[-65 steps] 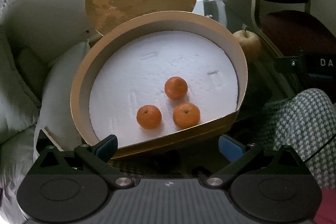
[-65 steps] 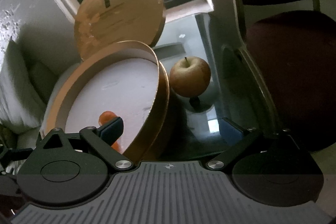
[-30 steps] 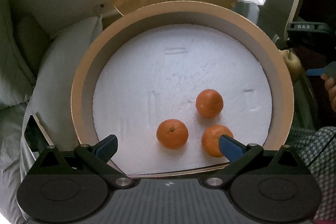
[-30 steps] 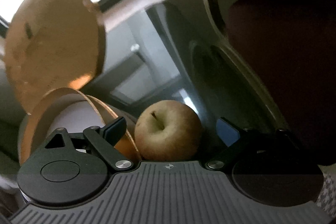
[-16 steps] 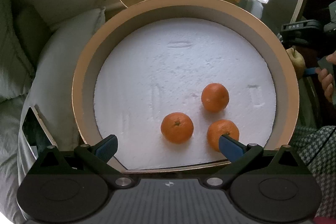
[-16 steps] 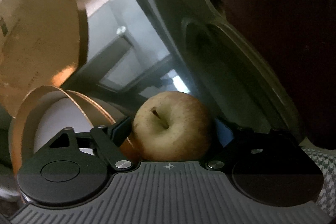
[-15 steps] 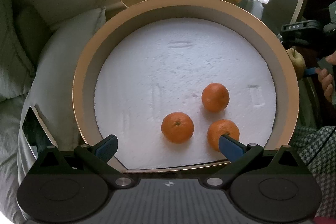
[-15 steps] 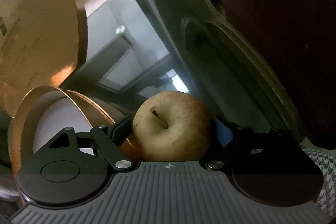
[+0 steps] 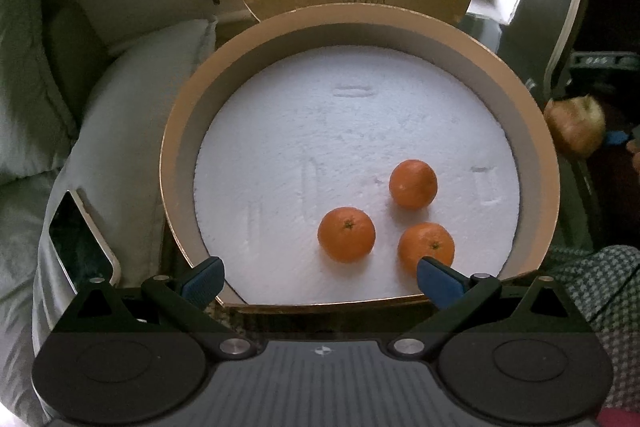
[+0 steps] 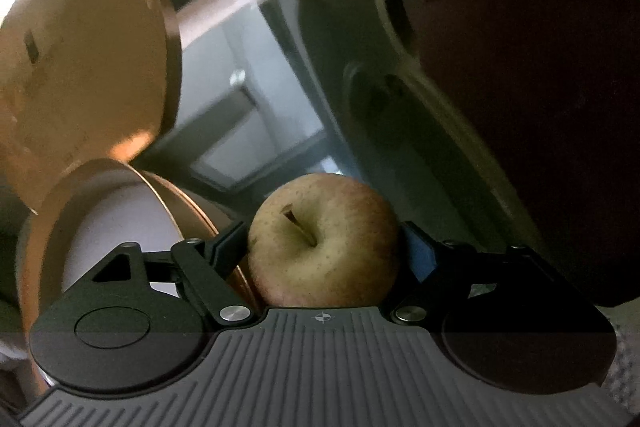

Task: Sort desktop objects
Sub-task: 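Close the right gripper around the apple, then lift the apple and carry it over the foam in the box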

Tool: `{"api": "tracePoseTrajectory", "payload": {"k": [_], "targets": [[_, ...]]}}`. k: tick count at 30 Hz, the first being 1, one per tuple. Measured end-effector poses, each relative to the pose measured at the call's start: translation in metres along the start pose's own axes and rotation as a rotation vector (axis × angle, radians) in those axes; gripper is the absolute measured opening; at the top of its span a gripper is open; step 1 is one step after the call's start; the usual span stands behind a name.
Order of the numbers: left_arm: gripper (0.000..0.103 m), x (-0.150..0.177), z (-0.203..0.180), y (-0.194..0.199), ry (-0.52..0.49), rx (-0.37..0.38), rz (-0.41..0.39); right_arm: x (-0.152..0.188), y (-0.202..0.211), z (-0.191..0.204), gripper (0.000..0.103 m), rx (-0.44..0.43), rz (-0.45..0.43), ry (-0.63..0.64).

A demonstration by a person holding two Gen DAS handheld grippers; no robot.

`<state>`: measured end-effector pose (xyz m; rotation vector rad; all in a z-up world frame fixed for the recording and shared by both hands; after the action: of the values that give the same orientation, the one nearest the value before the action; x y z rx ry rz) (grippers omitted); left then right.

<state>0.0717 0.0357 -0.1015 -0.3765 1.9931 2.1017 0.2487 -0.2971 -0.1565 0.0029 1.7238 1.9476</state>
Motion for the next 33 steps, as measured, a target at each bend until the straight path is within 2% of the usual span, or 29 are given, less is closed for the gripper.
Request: {"api": "tracePoseTrajectory", "payload": {"k": [4,9,12,15,20,24,33], "targets": [[0.102,0.0,0.014,0.007,0.04,0.007,-0.03,-0.008,0.039,0.014,0.082,-0.027,-0.092,0.051],[0.102,-0.004,0.051,0.014,0.133,-0.019,-0.071,0.0,0.076,0.07,0.082,-0.114,-0.155,0.17],[0.102,-0.003,0.081,0.016,0.201,-0.05,-0.088,0.017,0.079,0.11,0.082,-0.177,-0.138,0.25],[0.102,0.0,0.099,0.012,0.243,-0.056,-0.08,0.042,0.063,0.145,0.082,-0.221,-0.087,0.32],[0.102,0.004,0.128,0.004,0.312,-0.066,-0.066,0.085,0.025,0.189,0.082,-0.236,0.003,0.414],[0.102,0.008,0.152,-0.003,0.368,-0.073,-0.055,0.107,-0.003,0.213,0.082,-0.223,0.07,0.472],[0.102,0.014,0.145,-0.013,0.357,-0.038,-0.024,0.146,-0.035,0.235,0.082,-0.175,0.165,0.564]]}}
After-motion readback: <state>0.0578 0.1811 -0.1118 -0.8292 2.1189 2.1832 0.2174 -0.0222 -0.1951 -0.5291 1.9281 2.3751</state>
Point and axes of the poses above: each gripper's, at about its wrist camera, not at the fingertips, and y roughly against the way its jaws point, z to its left, x to its underside, the point moved 10 cm from there along -y, roughly the way its jaws point, and after that the axes turned 6 degrees about z, right-handed, at the moved point
